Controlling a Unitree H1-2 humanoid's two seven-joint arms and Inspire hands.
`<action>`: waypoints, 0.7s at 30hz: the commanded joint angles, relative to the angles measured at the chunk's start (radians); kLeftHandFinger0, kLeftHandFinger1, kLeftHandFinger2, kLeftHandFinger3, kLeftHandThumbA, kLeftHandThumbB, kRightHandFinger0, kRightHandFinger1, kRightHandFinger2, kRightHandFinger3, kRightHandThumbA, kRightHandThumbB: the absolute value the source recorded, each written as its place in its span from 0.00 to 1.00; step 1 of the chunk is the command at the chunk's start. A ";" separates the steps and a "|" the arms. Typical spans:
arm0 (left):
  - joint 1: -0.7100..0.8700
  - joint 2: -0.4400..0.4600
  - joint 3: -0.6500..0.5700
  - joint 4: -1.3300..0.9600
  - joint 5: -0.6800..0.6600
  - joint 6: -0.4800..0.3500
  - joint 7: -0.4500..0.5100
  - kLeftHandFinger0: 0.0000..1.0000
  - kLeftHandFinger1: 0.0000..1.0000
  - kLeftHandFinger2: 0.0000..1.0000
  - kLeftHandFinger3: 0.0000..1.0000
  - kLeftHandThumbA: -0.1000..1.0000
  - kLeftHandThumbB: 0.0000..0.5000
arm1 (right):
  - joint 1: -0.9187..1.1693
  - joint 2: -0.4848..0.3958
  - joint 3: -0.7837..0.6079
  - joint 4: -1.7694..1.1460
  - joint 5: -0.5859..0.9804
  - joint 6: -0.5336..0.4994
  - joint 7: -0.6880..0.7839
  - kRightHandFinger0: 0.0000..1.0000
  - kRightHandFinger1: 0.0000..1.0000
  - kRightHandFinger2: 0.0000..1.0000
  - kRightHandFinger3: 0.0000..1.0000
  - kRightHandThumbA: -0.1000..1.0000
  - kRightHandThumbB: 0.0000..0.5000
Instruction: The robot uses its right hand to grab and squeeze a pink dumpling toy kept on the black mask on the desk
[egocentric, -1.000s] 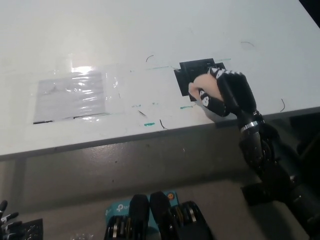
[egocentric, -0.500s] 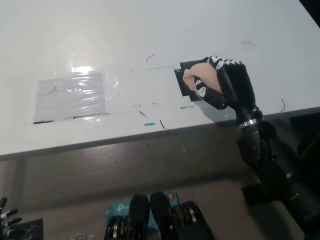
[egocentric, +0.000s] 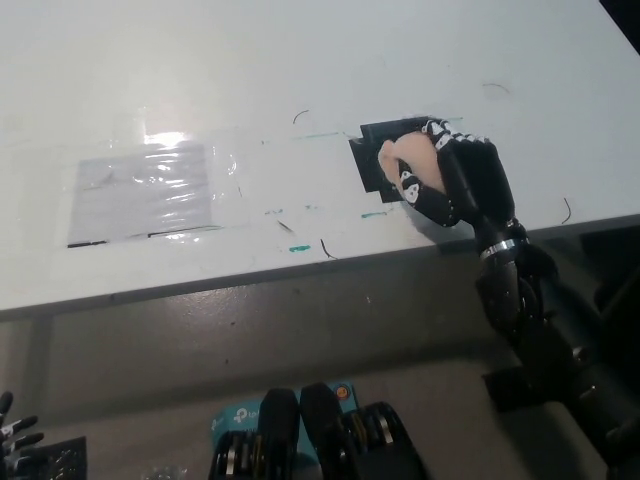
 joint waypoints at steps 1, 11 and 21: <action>-0.010 0.017 0.022 -0.019 -0.009 -0.011 0.002 0.71 0.81 0.89 0.93 1.00 0.29 | -0.061 0.002 0.004 -0.046 -0.049 0.182 0.071 1.00 1.00 1.00 1.00 0.73 0.89; -0.009 0.017 0.021 -0.024 -0.008 -0.003 0.003 0.71 0.81 0.90 0.93 1.00 0.27 | -0.049 0.007 0.002 -0.107 -0.055 0.277 0.114 1.00 1.00 1.00 1.00 0.85 1.00; -0.004 0.022 0.013 -0.013 -0.001 -0.032 -0.007 0.71 0.82 0.91 0.94 1.00 0.26 | -0.024 0.003 -0.011 -0.181 -0.030 0.275 0.139 1.00 1.00 1.00 1.00 0.79 1.00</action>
